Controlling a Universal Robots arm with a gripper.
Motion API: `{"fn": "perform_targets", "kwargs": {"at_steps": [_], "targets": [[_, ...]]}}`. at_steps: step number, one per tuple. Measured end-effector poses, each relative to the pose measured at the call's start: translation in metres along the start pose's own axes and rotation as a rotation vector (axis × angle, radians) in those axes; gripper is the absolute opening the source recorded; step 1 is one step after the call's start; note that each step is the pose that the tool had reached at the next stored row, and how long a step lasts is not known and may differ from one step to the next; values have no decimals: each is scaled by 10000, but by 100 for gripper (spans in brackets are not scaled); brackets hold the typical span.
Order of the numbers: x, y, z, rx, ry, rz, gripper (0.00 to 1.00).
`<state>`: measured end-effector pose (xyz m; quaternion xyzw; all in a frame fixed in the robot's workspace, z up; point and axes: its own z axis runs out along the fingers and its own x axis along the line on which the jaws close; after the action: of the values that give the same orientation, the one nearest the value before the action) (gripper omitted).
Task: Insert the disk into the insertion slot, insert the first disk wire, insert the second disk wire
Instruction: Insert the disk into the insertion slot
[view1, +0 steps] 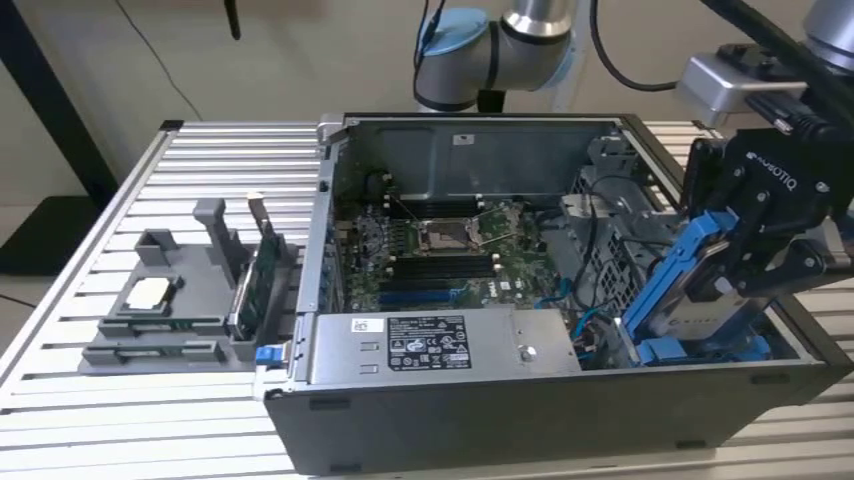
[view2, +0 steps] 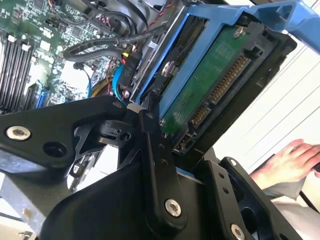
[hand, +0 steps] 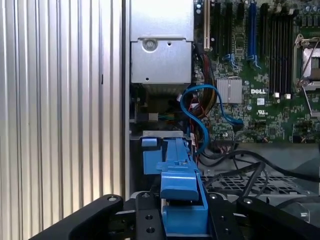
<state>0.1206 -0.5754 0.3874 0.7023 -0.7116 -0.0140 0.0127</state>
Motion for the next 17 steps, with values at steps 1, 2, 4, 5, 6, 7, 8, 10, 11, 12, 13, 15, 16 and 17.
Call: {"fn": "perform_targets", "kwargs": {"at_steps": [1,2,4,5,6,7,8,10,11,12,13,15,16,17], "targets": [[0,-1,19,0,-2,0,33],[0,-2,38,0,-2,-1,33],[1,-4,65,0,-2,-2,33],[0,-4,66,0,-1,-2,33],[0,-4,66,0,-1,-2,33],[1,-4,66,0,1,-2,33],[1,-4,66,0,2,-1,33],[0,-4,68,0,0,-2,33],[0,-4,68,0,-1,-2,33],[0,-4,69,0,-2,-2,33],[1,-4,68,0,2,-2,34],[1,-4,66,0,-2,-2,40],[0,-4,60,0,-2,-2,40],[0,-3,50,0,-2,-2,40]]}}
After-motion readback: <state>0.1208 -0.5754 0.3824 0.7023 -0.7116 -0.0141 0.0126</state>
